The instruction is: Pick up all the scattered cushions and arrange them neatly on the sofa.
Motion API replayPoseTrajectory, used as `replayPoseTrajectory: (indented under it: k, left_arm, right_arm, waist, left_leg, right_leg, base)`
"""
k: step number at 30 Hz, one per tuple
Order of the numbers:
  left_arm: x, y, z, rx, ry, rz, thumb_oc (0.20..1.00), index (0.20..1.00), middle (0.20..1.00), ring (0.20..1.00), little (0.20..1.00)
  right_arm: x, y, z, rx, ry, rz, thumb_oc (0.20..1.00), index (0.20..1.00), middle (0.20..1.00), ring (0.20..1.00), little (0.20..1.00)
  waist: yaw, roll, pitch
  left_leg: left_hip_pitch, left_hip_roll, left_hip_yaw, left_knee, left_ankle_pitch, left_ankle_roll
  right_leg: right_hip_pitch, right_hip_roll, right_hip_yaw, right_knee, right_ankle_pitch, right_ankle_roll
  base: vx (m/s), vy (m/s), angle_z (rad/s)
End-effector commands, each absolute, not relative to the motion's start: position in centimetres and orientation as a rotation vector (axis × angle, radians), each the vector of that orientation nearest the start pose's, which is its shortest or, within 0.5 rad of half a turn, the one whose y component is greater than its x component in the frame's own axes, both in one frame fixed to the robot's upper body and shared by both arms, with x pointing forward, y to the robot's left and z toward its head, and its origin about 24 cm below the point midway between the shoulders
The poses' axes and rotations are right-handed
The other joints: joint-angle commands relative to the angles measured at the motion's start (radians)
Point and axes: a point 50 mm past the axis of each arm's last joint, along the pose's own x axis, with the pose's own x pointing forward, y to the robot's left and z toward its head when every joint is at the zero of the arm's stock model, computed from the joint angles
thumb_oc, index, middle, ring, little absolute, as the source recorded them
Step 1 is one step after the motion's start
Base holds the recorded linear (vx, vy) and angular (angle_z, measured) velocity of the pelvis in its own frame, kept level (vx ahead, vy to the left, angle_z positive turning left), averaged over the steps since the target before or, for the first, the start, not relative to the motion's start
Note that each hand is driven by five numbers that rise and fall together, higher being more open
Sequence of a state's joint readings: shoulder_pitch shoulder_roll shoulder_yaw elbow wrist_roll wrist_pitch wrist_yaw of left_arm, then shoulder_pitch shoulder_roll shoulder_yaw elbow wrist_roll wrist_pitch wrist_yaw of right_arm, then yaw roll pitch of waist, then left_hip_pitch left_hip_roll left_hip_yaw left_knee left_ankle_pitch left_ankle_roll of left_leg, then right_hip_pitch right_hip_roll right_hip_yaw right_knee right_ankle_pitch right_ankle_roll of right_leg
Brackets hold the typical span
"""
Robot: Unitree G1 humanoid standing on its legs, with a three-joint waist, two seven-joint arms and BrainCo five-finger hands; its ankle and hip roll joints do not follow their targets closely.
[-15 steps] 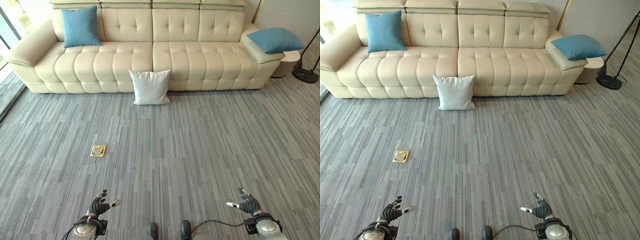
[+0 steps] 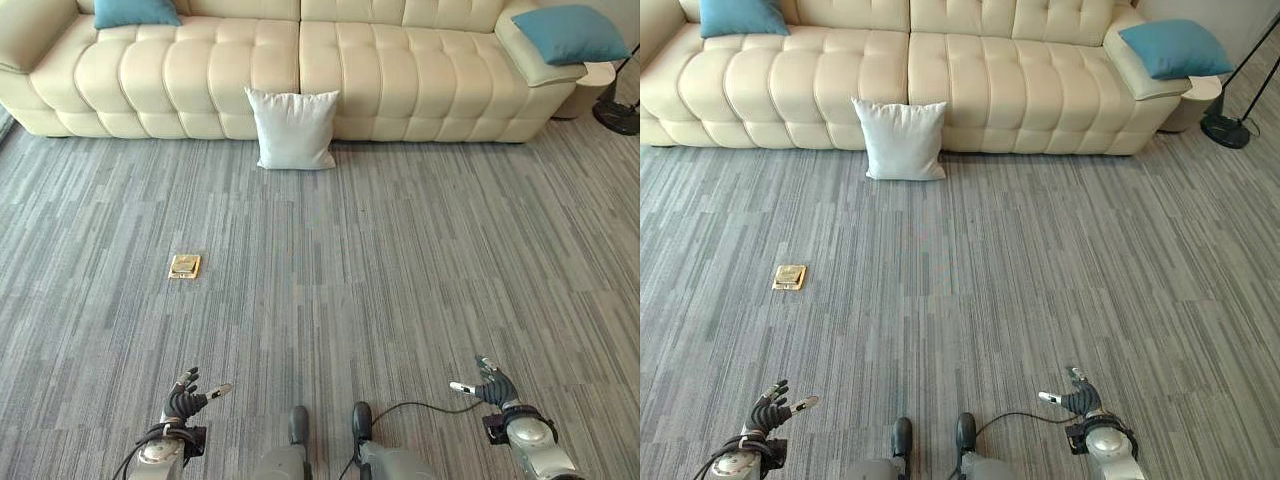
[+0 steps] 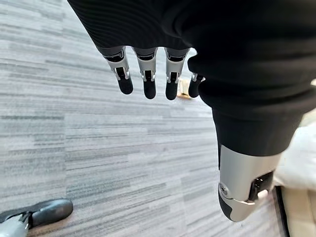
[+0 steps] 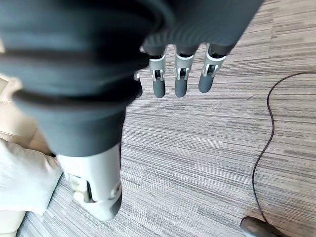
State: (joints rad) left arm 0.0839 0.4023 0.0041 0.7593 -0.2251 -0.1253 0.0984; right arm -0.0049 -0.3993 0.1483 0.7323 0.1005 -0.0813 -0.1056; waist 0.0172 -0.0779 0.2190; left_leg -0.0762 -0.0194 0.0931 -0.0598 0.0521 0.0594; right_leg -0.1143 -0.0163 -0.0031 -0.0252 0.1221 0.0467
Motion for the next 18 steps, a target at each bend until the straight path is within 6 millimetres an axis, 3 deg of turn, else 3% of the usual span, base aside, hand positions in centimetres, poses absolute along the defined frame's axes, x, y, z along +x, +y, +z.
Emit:
replayPoseTrajectory:
  k: [1, 4, 7, 10, 13, 17, 18]
  left_arm:
    - [17.6, 31.4, -6.5, 0.231, 0.548, 0.400, 1.000, 1.000, 1.000, 1.000, 1.000]
    - [18.0, 31.0, -6.6, 0.212, 0.539, 0.401, 1.000, 1.000, 1.000, 1.000, 1.000]
    - [18.1, 30.6, -7.0, 0.200, 0.552, 0.397, 1.000, 1.000, 1.000, 1.000, 1.000]
    - [18.4, 29.8, -7.2, 0.194, 0.556, 0.371, 1.000, 1.000, 1.000, 1.000, 1.000]
    - [18.6, 29.5, -7.3, 0.198, 0.555, 0.353, 1.000, 1.000, 1.000, 1.000, 1.000]
    - [18.2, 29.0, -7.8, 0.199, 0.581, 0.335, 1.000, 1.000, 1.000, 1.000, 1.000]
    - [17.5, 28.5, -8.5, 0.198, 0.612, 0.315, 1.000, 1.000, 1.000, 1.000, 1.000]
  right_arm:
    - [20.8, -25.4, -7.3, -0.362, 0.557, -0.115, 1.000, 1.000, 1.000, 1.000, 1.000]
    - [21.4, -24.9, -7.0, -0.366, 0.540, -0.096, 1.000, 1.000, 1.000, 1.000, 1.000]
    - [21.9, -24.8, -6.8, -0.376, 0.532, -0.092, 1.000, 1.000, 1.000, 1.000, 1.000]
    - [21.4, -25.3, -6.9, -0.383, 0.548, -0.107, 1.000, 1.000, 1.000, 1.000, 1.000]
    - [20.9, -25.7, -7.0, -0.388, 0.558, -0.116, 1.000, 1.000, 1.000, 1.000, 1.000]
    - [19.6, -26.4, -7.6, -0.385, 0.589, -0.134, 1.000, 1.000, 1.000, 1.000, 1.000]
    - [19.0, -27.0, -7.5, -0.386, 0.596, -0.154, 1.000, 1.000, 1.000, 1.000, 1.000]
  waist:
    - [0.015, -0.017, 0.000]
    - [0.005, -0.001, 0.025]
    - [-0.007, 0.008, 0.044]
    - [-0.042, 0.014, 0.046]
    - [-0.055, 0.017, 0.041]
    - [-0.069, 0.032, 0.009]
    - [-0.081, 0.060, -0.018]
  left_leg:
    - [-0.039, -0.029, -0.050, 0.172, -0.179, 0.012]
    - [0.006, -0.036, -0.068, 0.168, -0.197, 0.022]
    - [0.066, -0.051, -0.078, 0.150, -0.222, 0.023]
    - [0.163, -0.074, -0.126, 0.104, -0.249, 0.015]
    - [0.203, -0.079, -0.154, 0.089, -0.263, 0.006]
    - [0.246, -0.050, -0.182, 0.089, -0.271, -0.027]
    - [0.251, 0.006, -0.165, 0.135, -0.211, -0.085]
  right_leg:
    - [-0.054, -0.094, -0.009, 0.249, -0.085, 0.108]
    - [-0.139, -0.070, -0.019, 0.319, -0.087, 0.087]
    - [-0.193, -0.063, -0.083, 0.243, -0.080, 0.074]
    - [-0.246, -0.029, -0.133, 0.120, -0.042, 0.091]
    - [-0.243, -0.032, -0.153, 0.099, -0.033, 0.090]
    - [-0.215, -0.032, -0.164, 0.119, -0.044, 0.056]
    - [-0.180, -0.017, -0.190, 0.136, -0.077, 0.029]
  base:
    - [0.04, 0.174, -0.04]
    - [0.14, 0.126, -0.08]
    - [0.21, 0.024, 0.05]
    - [0.38, -0.044, 0.22]
    - [0.30, -0.104, 0.59]
    - [0.34, -0.200, 0.77]
    - [0.30, -0.211, 0.58]
